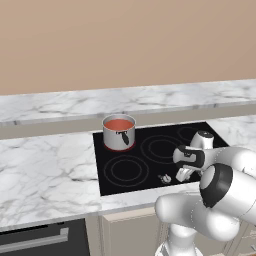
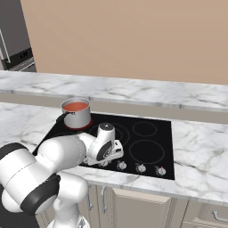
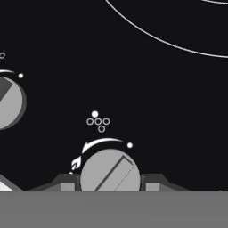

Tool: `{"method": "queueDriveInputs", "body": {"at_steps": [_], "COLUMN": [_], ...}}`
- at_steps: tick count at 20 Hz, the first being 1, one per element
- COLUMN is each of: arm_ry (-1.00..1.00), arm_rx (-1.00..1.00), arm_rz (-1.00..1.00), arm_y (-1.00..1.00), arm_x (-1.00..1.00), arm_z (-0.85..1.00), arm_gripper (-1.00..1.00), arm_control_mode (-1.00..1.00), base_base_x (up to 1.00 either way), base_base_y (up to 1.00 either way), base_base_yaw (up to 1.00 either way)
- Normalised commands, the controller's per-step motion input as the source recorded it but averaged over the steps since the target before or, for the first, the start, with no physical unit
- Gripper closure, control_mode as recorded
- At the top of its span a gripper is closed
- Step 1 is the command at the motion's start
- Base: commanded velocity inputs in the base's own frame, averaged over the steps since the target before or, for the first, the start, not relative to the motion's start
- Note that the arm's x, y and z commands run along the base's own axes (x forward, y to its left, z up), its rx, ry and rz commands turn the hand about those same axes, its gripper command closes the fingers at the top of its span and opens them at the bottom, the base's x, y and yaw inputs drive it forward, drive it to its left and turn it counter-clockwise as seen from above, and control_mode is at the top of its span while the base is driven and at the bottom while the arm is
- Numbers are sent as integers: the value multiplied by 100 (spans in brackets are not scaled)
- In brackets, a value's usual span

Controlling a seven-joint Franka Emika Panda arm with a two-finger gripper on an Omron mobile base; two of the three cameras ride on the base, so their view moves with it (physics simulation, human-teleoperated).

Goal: Wait until the marinara sauce is simmered to a deep red color and then turn off the stove.

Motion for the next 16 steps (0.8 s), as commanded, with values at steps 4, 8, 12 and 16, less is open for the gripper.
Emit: {"method": "queueDriveInputs", "body": {"at_steps": [4, 8, 12, 16], "arm_ry": [0, 0, 0, 0], "arm_rx": [0, 0, 0, 0], "arm_rz": [0, 0, 0, 0], "arm_y": [0, 0, 0, 0], "arm_x": [0, 0, 0, 0], "arm_z": [0, 0, 0, 0], "arm_gripper": [100, 100, 100, 100], "arm_control_mode": [-100, -100, -100, -100], "base_base_x": [0, 0, 0, 0], "base_base_y": [0, 0, 0, 0], "base_base_yaw": [0, 0, 0, 0]}}
